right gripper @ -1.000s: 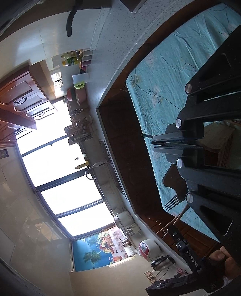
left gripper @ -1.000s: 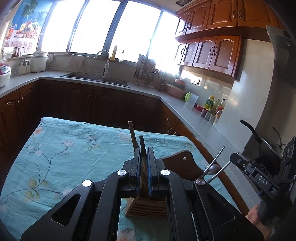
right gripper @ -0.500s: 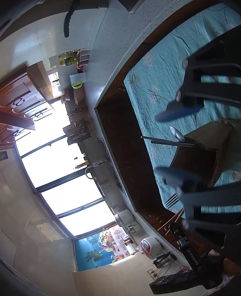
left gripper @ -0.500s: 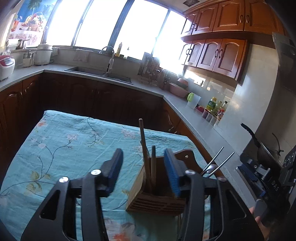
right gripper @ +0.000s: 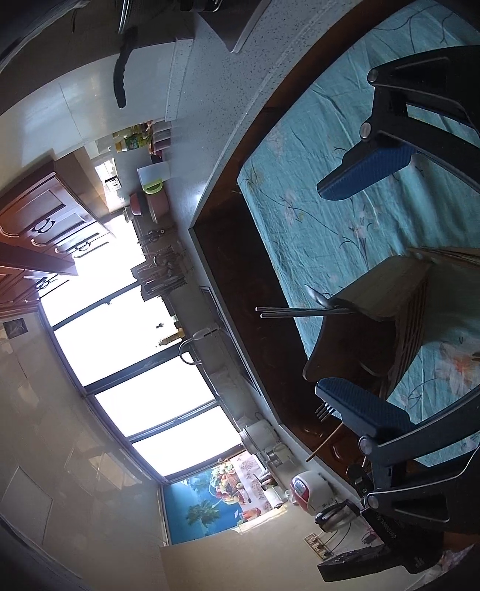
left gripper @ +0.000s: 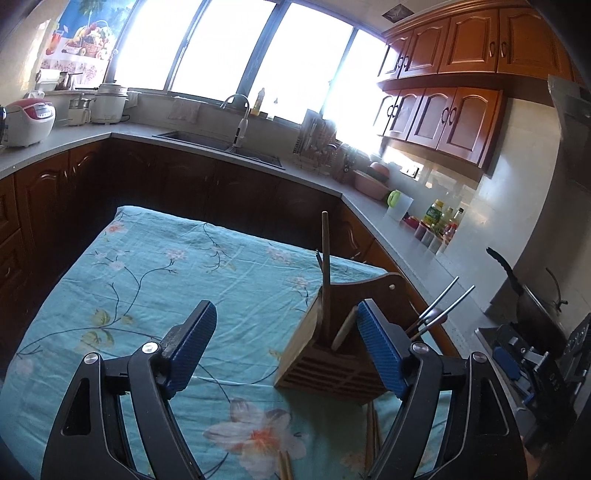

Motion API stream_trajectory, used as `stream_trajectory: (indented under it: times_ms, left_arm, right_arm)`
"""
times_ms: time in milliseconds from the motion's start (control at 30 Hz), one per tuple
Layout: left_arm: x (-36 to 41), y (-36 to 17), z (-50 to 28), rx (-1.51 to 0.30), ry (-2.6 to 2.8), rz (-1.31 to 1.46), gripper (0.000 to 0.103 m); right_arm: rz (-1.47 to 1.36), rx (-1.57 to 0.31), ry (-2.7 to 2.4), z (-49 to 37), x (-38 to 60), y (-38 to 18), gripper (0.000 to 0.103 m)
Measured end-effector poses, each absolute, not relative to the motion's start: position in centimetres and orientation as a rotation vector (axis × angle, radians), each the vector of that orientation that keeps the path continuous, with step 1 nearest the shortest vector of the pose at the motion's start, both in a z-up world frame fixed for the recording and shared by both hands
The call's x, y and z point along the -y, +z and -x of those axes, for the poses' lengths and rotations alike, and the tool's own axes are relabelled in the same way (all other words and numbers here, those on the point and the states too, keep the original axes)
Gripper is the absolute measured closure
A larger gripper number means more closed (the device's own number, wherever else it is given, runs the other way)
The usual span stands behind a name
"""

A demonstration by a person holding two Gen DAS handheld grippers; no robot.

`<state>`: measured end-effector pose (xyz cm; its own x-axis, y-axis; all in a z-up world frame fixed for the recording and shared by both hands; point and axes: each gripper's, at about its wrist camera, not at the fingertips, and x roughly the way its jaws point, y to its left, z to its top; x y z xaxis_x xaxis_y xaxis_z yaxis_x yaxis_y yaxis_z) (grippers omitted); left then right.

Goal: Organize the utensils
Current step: 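Open both tools and lift them away from the holder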

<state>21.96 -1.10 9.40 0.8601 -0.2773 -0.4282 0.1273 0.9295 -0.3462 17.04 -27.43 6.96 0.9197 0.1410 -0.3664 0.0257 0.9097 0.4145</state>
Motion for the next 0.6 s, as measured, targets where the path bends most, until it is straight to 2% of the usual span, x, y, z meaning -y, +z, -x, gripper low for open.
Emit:
stream_trajectory:
  times_ms: [600]
  left_arm:
    - [-0.9, 9.9, -17.9, -0.476, -0.206, 0.313, 0.023]
  right_arm:
    - [-0.437, -0.393, 0.066, -12.4, 27.8, 7.1, 0.005]
